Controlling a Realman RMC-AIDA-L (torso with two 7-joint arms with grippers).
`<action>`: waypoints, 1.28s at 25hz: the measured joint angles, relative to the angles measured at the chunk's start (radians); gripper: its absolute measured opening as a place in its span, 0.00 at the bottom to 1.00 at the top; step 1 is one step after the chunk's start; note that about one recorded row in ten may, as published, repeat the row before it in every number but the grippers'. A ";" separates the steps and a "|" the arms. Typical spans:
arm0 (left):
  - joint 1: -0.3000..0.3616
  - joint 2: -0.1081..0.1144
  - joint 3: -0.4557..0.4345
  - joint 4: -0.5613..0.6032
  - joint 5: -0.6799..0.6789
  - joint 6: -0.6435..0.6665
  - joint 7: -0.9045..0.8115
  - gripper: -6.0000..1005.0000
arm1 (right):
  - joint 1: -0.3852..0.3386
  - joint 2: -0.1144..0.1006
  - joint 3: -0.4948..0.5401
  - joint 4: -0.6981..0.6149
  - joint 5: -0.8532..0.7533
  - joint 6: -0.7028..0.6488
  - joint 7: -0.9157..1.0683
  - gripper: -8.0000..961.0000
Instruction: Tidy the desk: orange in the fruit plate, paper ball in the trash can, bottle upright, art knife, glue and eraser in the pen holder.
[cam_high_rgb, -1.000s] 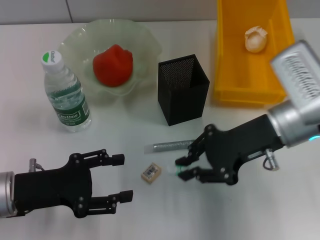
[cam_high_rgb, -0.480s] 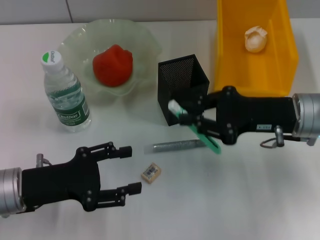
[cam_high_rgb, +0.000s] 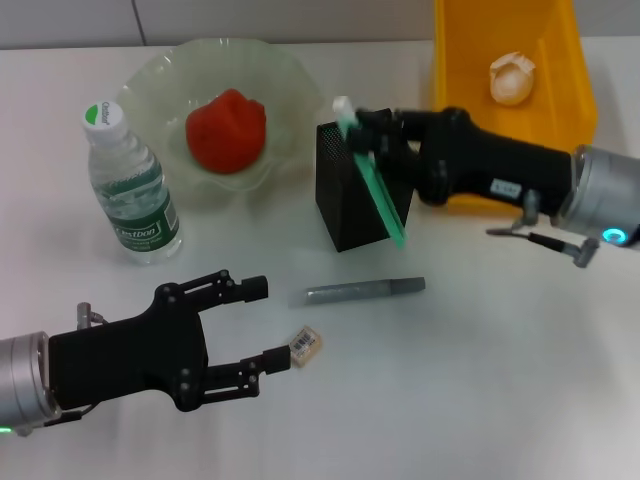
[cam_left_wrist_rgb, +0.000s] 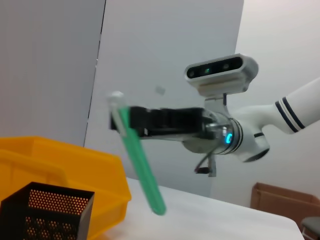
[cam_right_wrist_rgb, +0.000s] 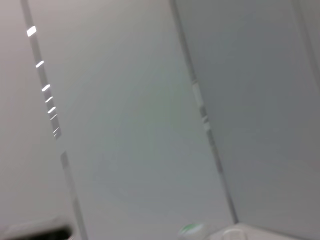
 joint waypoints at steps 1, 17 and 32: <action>0.000 0.000 0.002 -0.007 -0.001 -0.001 0.004 0.78 | 0.005 0.000 0.000 0.027 0.051 0.015 0.002 0.19; 0.000 0.000 0.008 -0.028 0.002 0.007 0.005 0.78 | 0.023 0.006 0.003 0.101 0.267 0.119 0.025 0.19; 0.005 -0.002 0.008 -0.053 0.001 0.012 0.036 0.78 | 0.088 0.008 -0.006 0.140 0.319 0.247 0.020 0.19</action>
